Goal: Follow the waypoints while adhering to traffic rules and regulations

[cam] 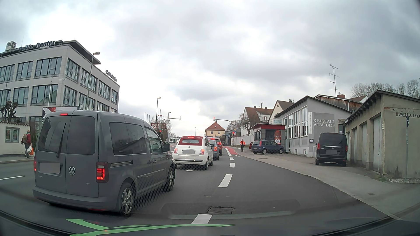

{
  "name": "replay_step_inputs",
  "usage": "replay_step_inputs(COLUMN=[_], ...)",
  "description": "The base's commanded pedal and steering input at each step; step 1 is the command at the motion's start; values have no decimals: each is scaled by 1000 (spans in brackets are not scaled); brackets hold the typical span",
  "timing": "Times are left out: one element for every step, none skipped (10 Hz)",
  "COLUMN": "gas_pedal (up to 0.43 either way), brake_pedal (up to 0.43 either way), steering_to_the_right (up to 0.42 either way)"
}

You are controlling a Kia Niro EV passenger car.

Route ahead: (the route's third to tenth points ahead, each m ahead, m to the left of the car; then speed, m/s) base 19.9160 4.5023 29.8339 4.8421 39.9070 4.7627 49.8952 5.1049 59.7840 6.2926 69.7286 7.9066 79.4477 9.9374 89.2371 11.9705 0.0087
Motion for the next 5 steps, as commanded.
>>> replay_step_inputs(gas_pedal=[0, 0, 0, 0, 0], brake_pedal=[348, 341, 341, 341, 335], steering_to_the_right=[-219, -219, -219, -219, -219])
